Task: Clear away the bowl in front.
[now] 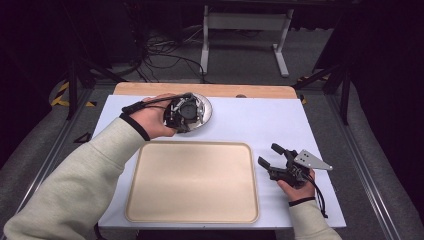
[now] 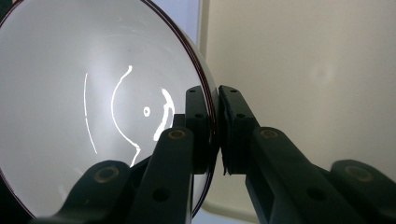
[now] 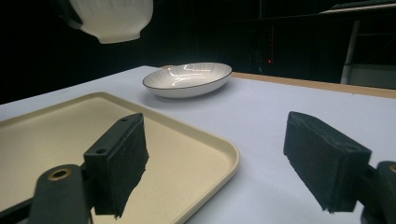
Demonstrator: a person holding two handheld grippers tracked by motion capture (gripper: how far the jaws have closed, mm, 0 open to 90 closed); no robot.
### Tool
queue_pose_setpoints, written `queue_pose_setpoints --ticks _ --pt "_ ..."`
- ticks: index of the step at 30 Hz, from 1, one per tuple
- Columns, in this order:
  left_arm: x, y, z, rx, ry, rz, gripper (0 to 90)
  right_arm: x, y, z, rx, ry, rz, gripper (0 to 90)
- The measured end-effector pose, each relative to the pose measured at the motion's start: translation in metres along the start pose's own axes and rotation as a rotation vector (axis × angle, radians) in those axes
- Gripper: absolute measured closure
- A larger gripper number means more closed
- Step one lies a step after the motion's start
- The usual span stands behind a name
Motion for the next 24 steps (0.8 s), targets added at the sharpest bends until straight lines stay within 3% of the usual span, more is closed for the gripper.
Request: queue_pose_setpoints --ticks 16,21,24 --pt "0.029 0.013 -0.006 -0.003 -0.04 0.01 83.6 0.0 0.0 0.0 -0.002 0.001 -0.001 21.9" --pt "0.043 0.017 -0.009 0.014 -0.066 0.059 83.5 0.0 0.0 0.0 -0.002 0.003 -0.003 21.9" --pt "0.052 0.019 -0.012 0.005 -0.088 0.057 83.5 0.0 0.0 0.0 -0.003 0.004 -0.003 21.9"
Point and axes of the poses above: each handheld gripper's, and its own axes: y roughly backward along the jaws, z roughly out of its underside, x roughly to its right, the point moved 1 cm from there along -y, roughly forward along the jaws, and after that the axes turned 2 degrees about y, right-handed, at the moved point
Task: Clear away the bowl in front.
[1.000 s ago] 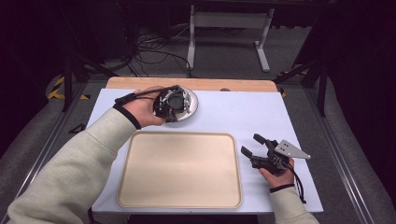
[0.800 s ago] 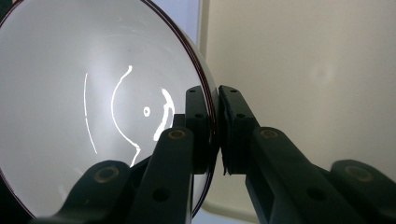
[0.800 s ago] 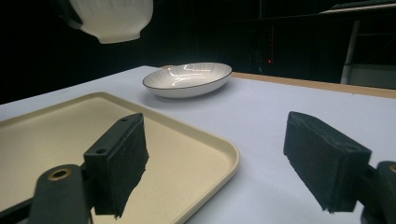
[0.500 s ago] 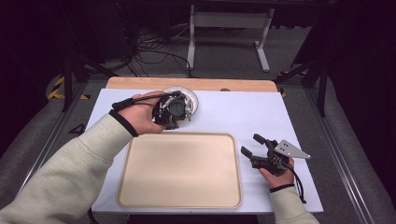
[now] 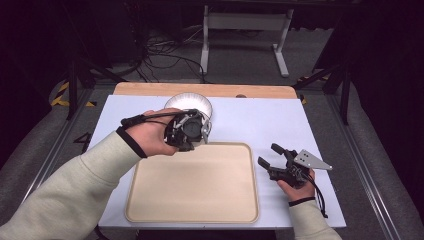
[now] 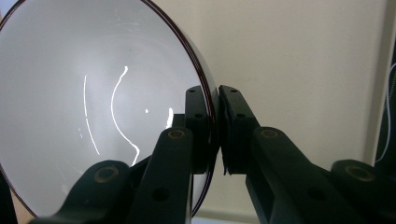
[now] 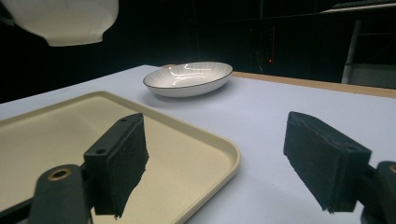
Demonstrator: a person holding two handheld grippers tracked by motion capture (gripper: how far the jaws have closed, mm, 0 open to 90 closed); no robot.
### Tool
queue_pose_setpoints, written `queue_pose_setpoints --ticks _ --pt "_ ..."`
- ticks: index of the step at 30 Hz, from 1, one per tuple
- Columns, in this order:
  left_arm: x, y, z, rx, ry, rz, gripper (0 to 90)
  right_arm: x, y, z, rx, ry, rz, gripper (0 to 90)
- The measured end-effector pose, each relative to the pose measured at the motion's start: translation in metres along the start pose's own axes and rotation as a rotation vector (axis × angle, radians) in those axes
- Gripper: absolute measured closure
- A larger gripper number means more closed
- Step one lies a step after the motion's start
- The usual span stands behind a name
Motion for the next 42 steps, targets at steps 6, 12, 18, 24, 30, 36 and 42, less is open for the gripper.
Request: queue_pose_setpoints --ticks 6,12,18,24,30,36,42 --pt "0.014 0.0 -0.003 -0.014 -0.016 0.002 83.1 0.0 0.0 0.0 0.0 -0.001 0.0 21.8" --pt "0.026 0.001 -0.008 -0.018 -0.023 -0.017 83.6 0.0 0.0 0.0 -0.001 -0.003 0.0 21.8" --pt "0.041 -0.002 -0.015 -0.025 -0.035 -0.003 83.7 0.0 0.0 0.0 -0.001 -0.003 0.001 21.6" --pt "0.053 -0.003 -0.019 -0.03 -0.019 0.008 83.6 0.0 0.0 0.0 -0.002 -0.005 0.0 21.6" --pt "0.059 -0.004 -0.021 -0.035 0.014 0.0 83.8 0.0 0.0 0.0 -0.003 -0.006 0.001 21.4" --pt "0.063 -0.009 -0.02 -0.033 0.03 0.012 83.9 0.0 0.0 0.0 -0.003 -0.006 0.002 21.4" --pt "0.068 -0.019 -0.017 -0.033 0.05 0.024 83.9 0.0 0.0 0.0 -0.005 -0.003 0.003 21.4"
Point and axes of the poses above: each handheld gripper's, and its own axes: y roughly backward along the jaws, z roughly out of its underside, x roughly to its right, the point moved 1 cm from there along -y, roughly forward along the jaws, and after that the axes turned 2 degrees about y, right-handed, at the moved point
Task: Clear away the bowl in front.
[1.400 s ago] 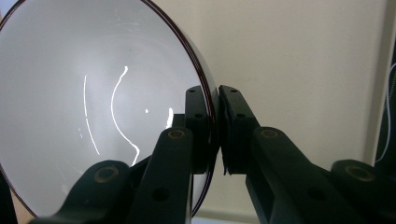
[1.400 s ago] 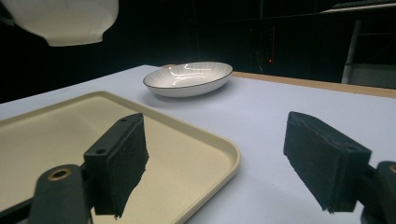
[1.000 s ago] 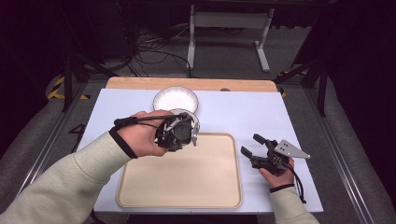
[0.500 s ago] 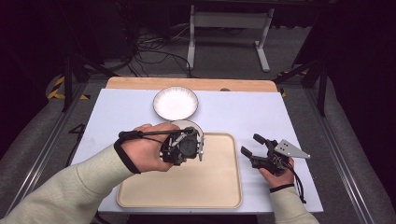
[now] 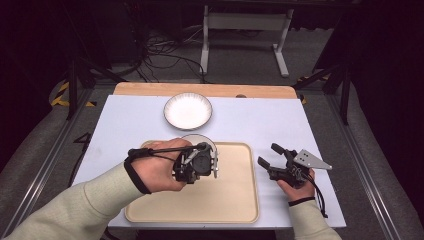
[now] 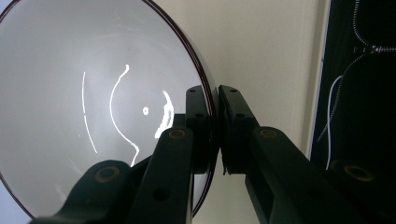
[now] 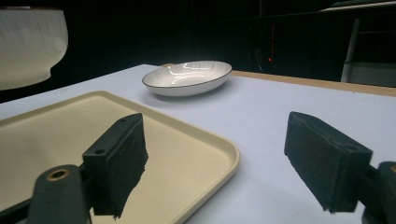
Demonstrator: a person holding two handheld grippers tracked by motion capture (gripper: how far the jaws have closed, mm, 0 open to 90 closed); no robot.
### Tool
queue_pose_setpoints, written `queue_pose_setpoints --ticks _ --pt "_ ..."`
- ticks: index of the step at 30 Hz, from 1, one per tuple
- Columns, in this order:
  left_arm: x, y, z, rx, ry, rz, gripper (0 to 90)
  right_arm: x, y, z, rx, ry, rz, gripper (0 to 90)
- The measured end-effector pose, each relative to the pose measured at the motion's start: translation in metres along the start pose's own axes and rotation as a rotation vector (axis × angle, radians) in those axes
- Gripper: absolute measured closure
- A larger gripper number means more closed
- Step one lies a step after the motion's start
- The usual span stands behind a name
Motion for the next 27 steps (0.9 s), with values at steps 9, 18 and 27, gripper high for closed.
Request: queue_pose_setpoints --ticks 9,18,27 --pt "0.002 -0.015 0.005 -0.003 0.006 0.009 83.7 0.0 0.0 0.0 -0.004 -0.002 -0.002 21.5" --pt "0.003 -0.026 0.006 0.014 0.003 0.023 83.6 0.0 0.0 0.0 -0.004 0.002 -0.002 21.4" --pt "0.004 -0.042 0.007 -0.004 0.002 0.037 83.6 0.0 -0.001 0.0 -0.004 0.003 -0.002 21.5"
Point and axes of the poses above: each handheld gripper's, and its own axes: y roughly backward along the jaws, z roughly out of its underside, x roughly to its right, the point moved 1 cm from there along -y, roughly forward along the jaws, and after that the axes turned 2 degrees about y, right-handed, at the moved point
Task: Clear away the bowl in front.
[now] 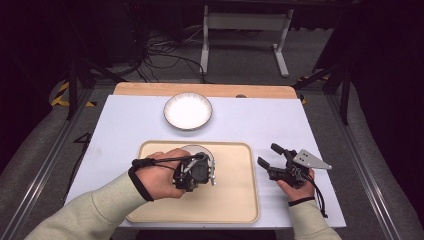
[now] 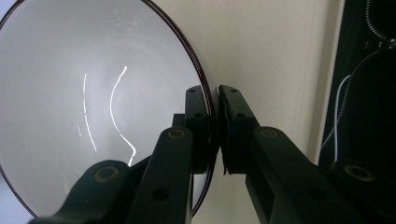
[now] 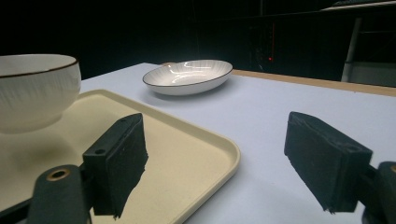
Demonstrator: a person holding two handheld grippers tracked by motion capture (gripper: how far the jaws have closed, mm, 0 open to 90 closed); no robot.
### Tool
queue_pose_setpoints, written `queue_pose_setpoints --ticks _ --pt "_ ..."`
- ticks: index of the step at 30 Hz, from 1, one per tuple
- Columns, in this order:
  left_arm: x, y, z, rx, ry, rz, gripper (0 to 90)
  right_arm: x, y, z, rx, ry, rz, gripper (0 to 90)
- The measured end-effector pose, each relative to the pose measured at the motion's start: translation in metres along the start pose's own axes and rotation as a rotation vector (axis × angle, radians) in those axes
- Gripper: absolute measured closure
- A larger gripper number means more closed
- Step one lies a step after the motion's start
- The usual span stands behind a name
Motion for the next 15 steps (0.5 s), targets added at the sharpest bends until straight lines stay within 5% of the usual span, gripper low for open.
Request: queue_pose_setpoints --ticks 15 --pt "0.004 -0.02 0.0 -0.02 0.003 0.024 83.2 0.0 0.0 0.0 0.0 0.001 0.0 21.5"
Point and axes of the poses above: each handheld gripper's, and its own axes: y roughly backward along the jaws, z roughly out of its underside, x roughly to its right, the point moved 1 cm from there along -y, roughly forward along the jaws, and after that the axes turned 2 degrees about y, right-handed, at the moved point
